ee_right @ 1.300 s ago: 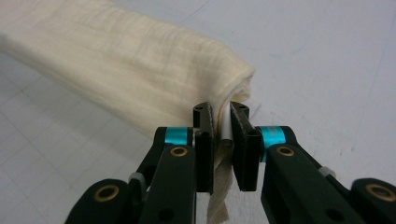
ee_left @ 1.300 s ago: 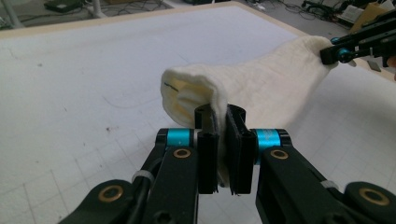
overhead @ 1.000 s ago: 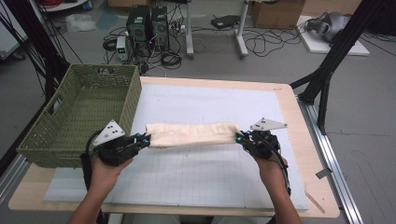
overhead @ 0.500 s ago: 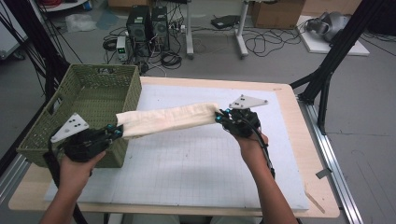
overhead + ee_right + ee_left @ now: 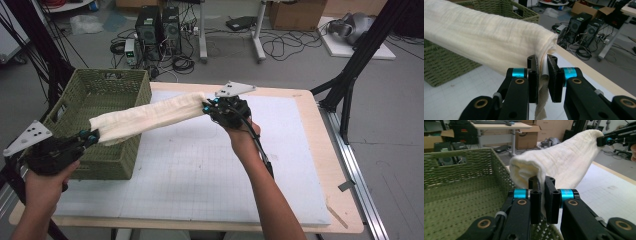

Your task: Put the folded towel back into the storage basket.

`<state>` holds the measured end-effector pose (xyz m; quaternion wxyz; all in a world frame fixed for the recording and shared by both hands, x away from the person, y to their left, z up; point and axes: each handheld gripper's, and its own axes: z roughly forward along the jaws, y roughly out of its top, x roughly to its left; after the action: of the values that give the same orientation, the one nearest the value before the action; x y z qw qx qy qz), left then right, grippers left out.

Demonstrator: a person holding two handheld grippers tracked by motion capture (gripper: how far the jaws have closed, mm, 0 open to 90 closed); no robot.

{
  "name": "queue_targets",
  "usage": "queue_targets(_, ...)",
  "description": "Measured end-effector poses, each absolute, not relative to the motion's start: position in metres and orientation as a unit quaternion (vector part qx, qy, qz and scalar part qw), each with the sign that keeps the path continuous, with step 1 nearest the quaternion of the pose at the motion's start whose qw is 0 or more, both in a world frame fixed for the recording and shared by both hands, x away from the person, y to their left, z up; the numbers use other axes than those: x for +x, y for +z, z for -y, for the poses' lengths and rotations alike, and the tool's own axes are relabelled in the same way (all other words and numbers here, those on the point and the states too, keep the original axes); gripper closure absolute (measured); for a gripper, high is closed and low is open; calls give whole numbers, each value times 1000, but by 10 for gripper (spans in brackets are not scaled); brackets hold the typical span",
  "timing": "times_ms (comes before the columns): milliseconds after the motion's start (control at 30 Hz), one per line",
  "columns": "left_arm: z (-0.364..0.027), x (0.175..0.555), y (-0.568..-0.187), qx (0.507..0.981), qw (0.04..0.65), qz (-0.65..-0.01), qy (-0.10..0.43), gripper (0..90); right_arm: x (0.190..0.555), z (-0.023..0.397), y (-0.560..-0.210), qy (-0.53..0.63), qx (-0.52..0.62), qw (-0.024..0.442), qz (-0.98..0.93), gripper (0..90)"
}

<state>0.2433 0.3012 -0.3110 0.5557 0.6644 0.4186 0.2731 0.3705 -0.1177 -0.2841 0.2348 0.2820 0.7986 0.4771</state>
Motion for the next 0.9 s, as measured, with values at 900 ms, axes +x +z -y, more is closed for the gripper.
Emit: queue_targets(900,-384,212,-306,618,526,-472,344,847,418,-15,-260,473,204,227,-827,813)
